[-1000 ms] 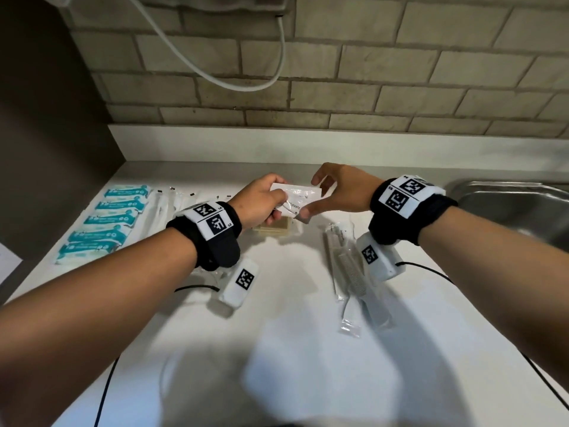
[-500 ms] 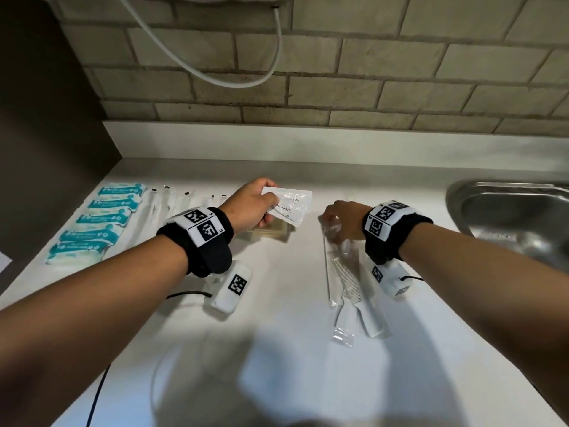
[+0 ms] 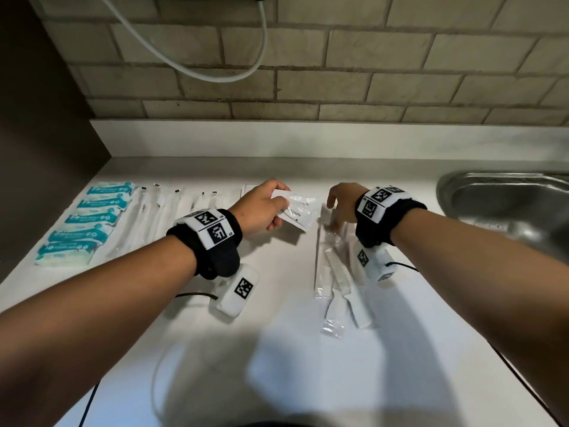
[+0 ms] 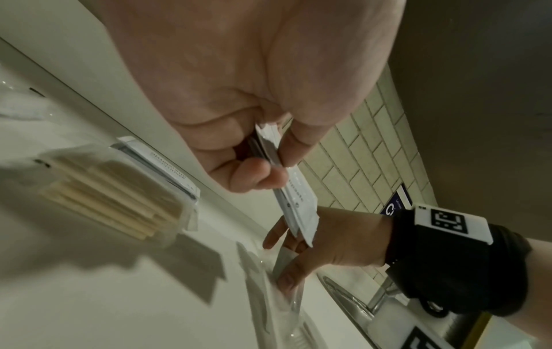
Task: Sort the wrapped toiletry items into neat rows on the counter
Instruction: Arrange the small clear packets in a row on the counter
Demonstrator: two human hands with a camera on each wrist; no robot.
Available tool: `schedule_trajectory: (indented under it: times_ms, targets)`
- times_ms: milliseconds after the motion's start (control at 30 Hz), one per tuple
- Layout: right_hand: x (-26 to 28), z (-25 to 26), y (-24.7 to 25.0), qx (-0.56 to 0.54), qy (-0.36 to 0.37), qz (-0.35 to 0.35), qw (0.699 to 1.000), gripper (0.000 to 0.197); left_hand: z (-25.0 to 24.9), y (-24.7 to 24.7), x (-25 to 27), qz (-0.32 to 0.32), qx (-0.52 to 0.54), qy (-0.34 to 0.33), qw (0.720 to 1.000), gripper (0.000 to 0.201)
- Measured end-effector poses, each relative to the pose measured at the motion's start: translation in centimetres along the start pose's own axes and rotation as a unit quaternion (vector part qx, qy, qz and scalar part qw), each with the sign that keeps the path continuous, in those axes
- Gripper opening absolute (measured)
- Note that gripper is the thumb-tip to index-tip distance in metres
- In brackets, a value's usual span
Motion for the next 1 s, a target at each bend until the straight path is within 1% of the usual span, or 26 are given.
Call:
schedule_trajectory:
  times_ms: [133,267,333,400,467,533,567,633,700,767,800,833,900,1000]
  targets:
    - [2.6,-0.5,1.4,-0.076,0.005,-0.017,0.997,0.061,-0.3,-0.6,-0.3,-0.002,0.004,0.0,1.0,0.015]
    - [4.5,-1.7,2.6,-0.112,0.004,-0.041,0.993,0.055,-0.8,-1.4,0.0,0.01,-0.017,-0.005,1.0,0.016]
    - [5.4,-1.9,3.4,-0.11,-0.001,-0.065,0.992,0.054,-0.9,-1.5,0.2,0.015,-0.026,-0.005,1.0,0.017]
    - [6.3,-1.7,4.6,-0.117,0.007,-0.11,0.987,0.046,-0.8,-1.4,0.5,0.018,-0.031,-0.003,0.999,0.016]
    - [7.1,-1.0,6.0,-0.15,0.04,-0.163,0.974,0.036,-0.6,-1.2,0.9,0.02,-0.041,0.005,0.999,0.013]
    - [8.1,0.3,7.1,-0.206,0.101,-0.201,0.952,0.03,-0.2,-1.0,1.3,0.025,-0.05,0.015,0.998,0.013]
    - [8.6,1.0,7.5,-0.241,0.138,-0.206,0.938,0.028,0.1,-0.8,1.4,0.025,-0.049,0.017,0.998,0.014]
    - [9.9,3.0,7.6,-0.303,0.212,-0.198,0.908,0.022,0.3,-0.1,2.0,0.017,-0.042,0.017,0.999,0.015]
    - [10.6,4.9,6.9,-0.33,0.268,-0.157,0.892,0.021,0.3,0.5,2.6,0.008,-0.025,0.011,1.0,0.019]
    - [10.6,6.7,5.4,-0.315,0.296,-0.091,0.897,0.023,0.2,1.2,3.3,-0.003,-0.007,-0.002,1.0,0.028]
    - [10.4,7.3,4.5,-0.297,0.295,-0.07,0.905,0.024,0.3,1.6,3.8,-0.009,0.008,-0.003,1.0,0.031]
    - [10.2,7.4,3.9,-0.278,0.285,-0.068,0.915,0.025,0.5,1.9,4.1,-0.012,0.03,-0.003,0.999,0.032]
    - [9.8,7.5,3.0,-0.242,0.269,-0.085,0.928,0.026,0.9,2.3,4.9,-0.015,0.082,-0.002,0.996,0.027]
    - [9.5,7.6,1.7,-0.219,0.273,-0.065,0.934,0.026,1.2,2.3,6.0,-0.015,0.151,-0.01,0.988,0.016]
Point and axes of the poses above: each hand's wrist, its own x-axis away from the middle knuckle, its own y-axis out of the back of the hand, z = x × y, the point moved 6 cm from there along -x, towards the middle knuckle, and after that the axes turned 15 degrees about z, right-handed, at the moved point
